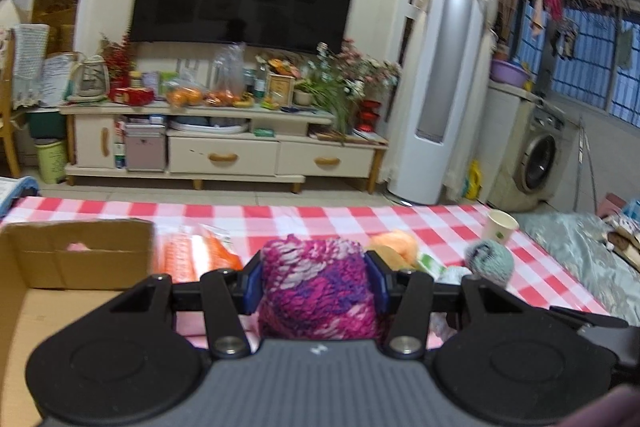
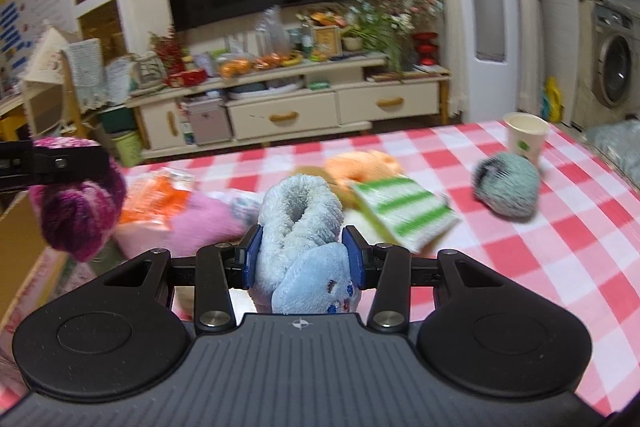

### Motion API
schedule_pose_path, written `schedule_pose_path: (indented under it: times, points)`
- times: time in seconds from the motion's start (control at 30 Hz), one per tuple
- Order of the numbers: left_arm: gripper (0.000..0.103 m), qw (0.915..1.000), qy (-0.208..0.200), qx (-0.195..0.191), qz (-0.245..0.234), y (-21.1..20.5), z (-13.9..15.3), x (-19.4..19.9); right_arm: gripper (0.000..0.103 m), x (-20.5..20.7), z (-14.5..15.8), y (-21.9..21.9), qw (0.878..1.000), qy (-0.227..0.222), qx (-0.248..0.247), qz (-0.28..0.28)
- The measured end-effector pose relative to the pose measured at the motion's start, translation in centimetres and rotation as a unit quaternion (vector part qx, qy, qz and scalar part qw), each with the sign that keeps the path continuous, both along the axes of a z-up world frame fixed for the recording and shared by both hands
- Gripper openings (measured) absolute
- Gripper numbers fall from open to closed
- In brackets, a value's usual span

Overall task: Organize soft objects
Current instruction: 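Carry mitten into cardboard box and open left tool while right tool drops blue slipper there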

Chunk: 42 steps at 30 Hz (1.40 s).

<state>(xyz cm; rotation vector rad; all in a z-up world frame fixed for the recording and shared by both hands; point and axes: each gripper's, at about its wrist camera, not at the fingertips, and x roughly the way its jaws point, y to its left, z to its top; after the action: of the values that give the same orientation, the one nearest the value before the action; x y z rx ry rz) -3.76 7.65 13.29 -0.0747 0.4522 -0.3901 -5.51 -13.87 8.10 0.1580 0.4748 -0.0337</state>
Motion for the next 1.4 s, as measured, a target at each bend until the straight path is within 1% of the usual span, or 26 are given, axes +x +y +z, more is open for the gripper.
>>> schedule_pose_path:
  times: [0.27, 0.4, 0.57, 0.77, 0.87, 0.97, 1.07, 1.17, 1.23, 1.27, 1.33, 1.37, 1.4]
  points:
    - [0.05, 0.9984, -0.013, -0.005, 0.056, 4.2, 0.7, 0.3, 0.053, 1.2, 1.6, 4.1, 0.998, -0.023, -0.004, 0.06]
    - [0.05, 0.996, -0.018, -0.001, 0.088, 6.4, 0.8, 0.4, 0.053, 1.8, 2.2, 6.7, 0.995, -0.032, -0.006, 0.093]
    - [0.05, 0.992, -0.016, 0.006, 0.125, 9.0, 0.6, 0.6, 0.053, 2.5, 2.9, 9.7, 0.99, -0.037, 0.006, 0.138]
    - [0.051, 0.9863, -0.003, 0.014, 0.165, 11.6, 0.3, 0.9, 0.054, 2.6, 3.0, 13.9, 0.981, -0.033, 0.019, 0.193]
    - [0.051, 0.9837, 0.004, 0.015, 0.179, 12.8, 0.0, 1.0, 0.054, 2.9, 2.8, 15.1, 0.977, -0.026, 0.021, 0.212]
    - [0.051, 0.9812, 0.01, 0.023, 0.191, 13.6, -0.3, 1.3, 0.054, 3.2, 2.5, 16.2, 0.972, -0.017, 0.027, 0.233]
    - [0.053, 0.9799, 0.018, 0.023, 0.197, 14.3, -0.5, 1.4, 0.055, 3.1, 2.1, 17.4, 0.967, -0.009, 0.022, 0.252]
    - [0.053, 0.979, 0.029, 0.026, 0.2, 14.6, -0.8, 1.6, 0.06, 2.8, 1.6, 18.2, 0.964, 0.0, 0.021, 0.266]
    - [0.055, 0.9786, 0.029, 0.028, 0.202, 14.8, -0.9, 1.7, 0.067, 2.8, 1.3, 18.3, 0.961, 0.009, 0.026, 0.274]
    - [0.056, 0.9785, 0.027, 0.03, 0.202, 14.7, -0.8, 1.7, 0.068, 2.8, 1.1, 18.3, 0.961, 0.011, 0.028, 0.274]
    - [0.063, 0.9787, 0.026, 0.03, 0.202, 14.6, -0.7, 1.7, 0.072, 1.9, 1.2, 17.8, 0.961, 0.011, 0.035, 0.276]
    - [0.063, 0.9786, 0.026, 0.027, 0.202, 14.6, -0.7, 1.7, 0.074, 1.7, 1.3, 17.6, 0.96, 0.009, 0.038, 0.276]
    - [0.064, 0.9785, 0.026, 0.025, 0.203, 14.5, -0.7, 1.7, 0.077, 1.3, 1.4, 17.4, 0.961, 0.005, 0.04, 0.274]
